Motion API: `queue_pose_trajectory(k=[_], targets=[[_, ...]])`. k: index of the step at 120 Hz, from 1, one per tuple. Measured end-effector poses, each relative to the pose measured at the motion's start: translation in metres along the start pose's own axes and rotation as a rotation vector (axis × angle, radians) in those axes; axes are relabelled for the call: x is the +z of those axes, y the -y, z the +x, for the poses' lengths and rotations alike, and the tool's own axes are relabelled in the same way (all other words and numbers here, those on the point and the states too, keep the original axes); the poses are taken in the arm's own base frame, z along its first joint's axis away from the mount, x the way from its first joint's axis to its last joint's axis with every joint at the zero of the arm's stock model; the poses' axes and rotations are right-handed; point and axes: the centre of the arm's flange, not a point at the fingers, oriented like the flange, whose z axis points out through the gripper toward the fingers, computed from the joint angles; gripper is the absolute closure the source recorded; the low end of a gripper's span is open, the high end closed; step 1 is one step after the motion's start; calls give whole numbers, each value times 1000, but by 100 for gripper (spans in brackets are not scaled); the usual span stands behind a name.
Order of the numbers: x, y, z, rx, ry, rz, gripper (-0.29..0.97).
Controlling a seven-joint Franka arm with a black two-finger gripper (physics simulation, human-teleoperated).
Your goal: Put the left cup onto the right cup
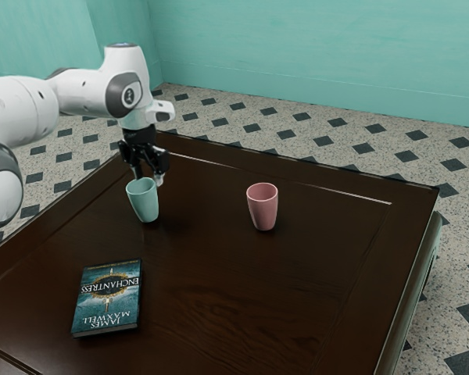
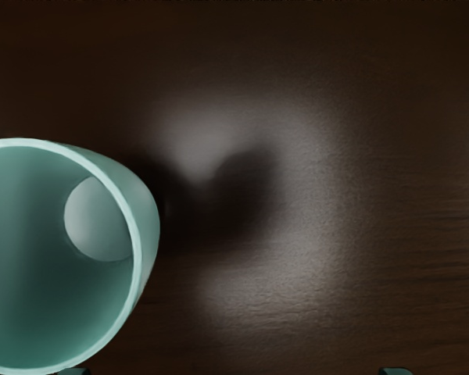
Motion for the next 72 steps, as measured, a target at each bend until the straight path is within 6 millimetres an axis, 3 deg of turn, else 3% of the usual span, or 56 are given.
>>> queue_pose_trajectory(k=[26, 72], targets=[[33, 19, 9, 18, 9, -7, 24], [59, 26, 21, 67, 2, -21, 26]])
